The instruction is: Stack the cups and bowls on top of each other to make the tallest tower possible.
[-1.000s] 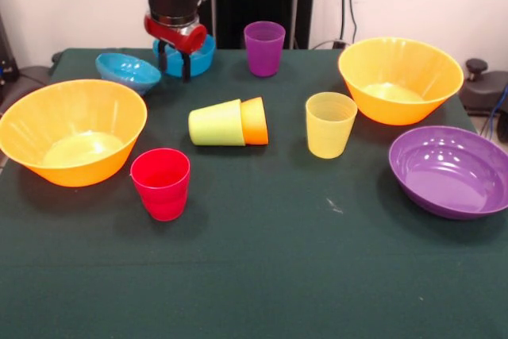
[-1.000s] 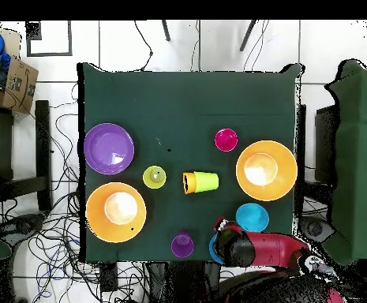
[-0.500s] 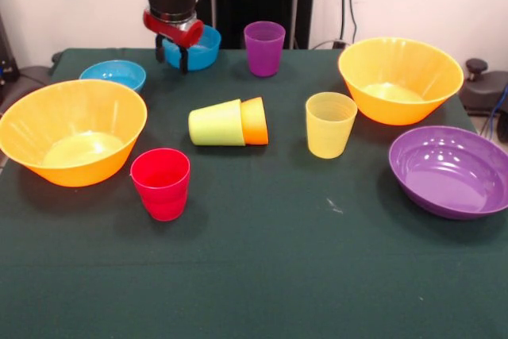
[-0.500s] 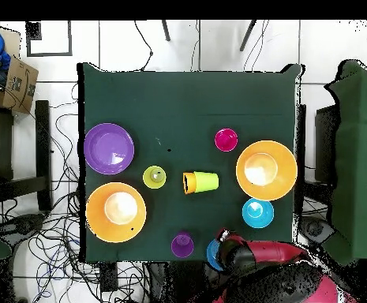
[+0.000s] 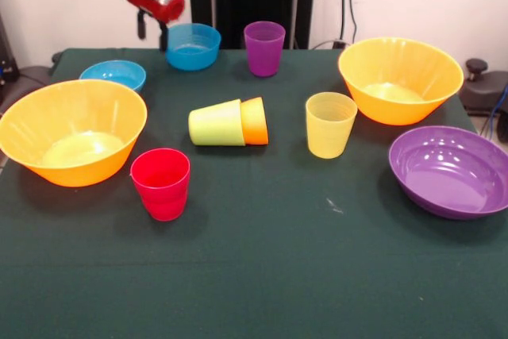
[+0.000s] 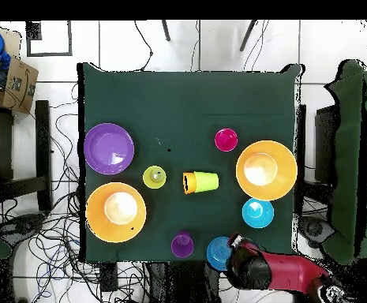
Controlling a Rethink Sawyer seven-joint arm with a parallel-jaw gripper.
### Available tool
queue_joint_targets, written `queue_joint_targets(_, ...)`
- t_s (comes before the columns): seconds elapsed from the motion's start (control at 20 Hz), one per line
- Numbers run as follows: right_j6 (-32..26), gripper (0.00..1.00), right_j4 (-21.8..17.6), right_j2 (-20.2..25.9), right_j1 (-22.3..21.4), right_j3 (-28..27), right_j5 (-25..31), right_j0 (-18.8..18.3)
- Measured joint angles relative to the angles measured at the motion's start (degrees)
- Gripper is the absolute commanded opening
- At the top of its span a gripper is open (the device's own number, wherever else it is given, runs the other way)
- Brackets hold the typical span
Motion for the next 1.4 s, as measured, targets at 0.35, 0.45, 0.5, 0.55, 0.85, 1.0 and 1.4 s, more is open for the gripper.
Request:
queue_joint_targets(0.35, 0.0, 1.0, 3.7, 5.4, -13.6, 3.1, 11.6, -6.4)
queue_joint_targets(0.45, 0.0, 1.0, 4.1, 6.0, -14.8, 3.1, 12.6, -6.5)
queue_joint_targets(0.5, 0.0, 1.0, 4.3, 6.4, -15.5, 3.1, 13.1, -6.5)
queue_joint_targets(0.55, 0.0, 1.0, 4.6, 7.1, -16.4, 3.1, 13.8, -6.5)
queue_joint_targets(0.85, 0.0, 1.0, 4.8, 10.3, -17.9, 2.9, 14.4, -5.9)
queue_joint_targets(1.0, 0.0, 1.0, 4.8, 11.3, -17.6, 2.9, 14.5, -5.5)
queue_joint_targets(1.4, 0.0, 1.0, 4.8, 12.1, -14.3, 1.1, 14.4, -2.5)
